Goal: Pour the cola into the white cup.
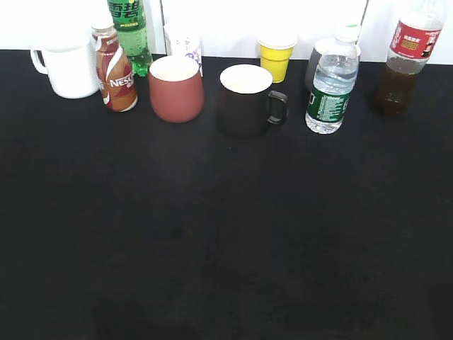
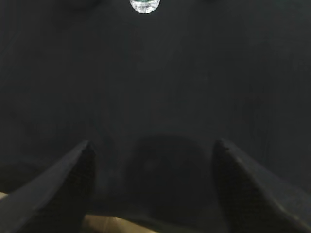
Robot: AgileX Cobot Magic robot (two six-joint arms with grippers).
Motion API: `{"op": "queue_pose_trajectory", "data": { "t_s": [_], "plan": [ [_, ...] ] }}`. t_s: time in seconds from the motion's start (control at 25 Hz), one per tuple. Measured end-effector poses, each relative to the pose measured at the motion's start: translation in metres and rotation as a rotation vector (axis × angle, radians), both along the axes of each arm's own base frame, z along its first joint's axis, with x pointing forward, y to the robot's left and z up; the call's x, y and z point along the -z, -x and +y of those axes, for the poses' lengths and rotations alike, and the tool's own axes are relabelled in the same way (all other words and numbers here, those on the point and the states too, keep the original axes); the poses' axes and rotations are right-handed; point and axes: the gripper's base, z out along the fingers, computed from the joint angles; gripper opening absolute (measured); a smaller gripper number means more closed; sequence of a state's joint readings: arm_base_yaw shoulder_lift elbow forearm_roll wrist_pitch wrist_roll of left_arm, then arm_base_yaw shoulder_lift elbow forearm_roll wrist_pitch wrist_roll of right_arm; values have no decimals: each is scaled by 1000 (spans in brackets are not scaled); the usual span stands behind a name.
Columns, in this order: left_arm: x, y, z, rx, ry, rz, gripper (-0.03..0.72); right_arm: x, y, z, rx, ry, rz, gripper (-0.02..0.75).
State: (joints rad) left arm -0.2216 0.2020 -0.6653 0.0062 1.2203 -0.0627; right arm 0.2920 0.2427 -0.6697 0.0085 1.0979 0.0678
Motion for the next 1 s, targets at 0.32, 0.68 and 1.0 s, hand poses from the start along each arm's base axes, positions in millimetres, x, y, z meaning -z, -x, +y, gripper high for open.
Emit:
{"op": "queue_pose_trajectory", "data": {
  "t_s": [0.32, 0.68, 1.0],
  "plan": [
    [30, -19, -5, 12, -4, -7, 424, 41, 5, 0, -12, -13, -8, 572],
    [30, -19, -5, 12, -3, -10, 424, 41, 5, 0, -15, -18, -11, 572],
    [28, -2, 0, -149, 9, -122, 424, 41, 4, -3, 262, -16, -15, 572]
  ]
}}
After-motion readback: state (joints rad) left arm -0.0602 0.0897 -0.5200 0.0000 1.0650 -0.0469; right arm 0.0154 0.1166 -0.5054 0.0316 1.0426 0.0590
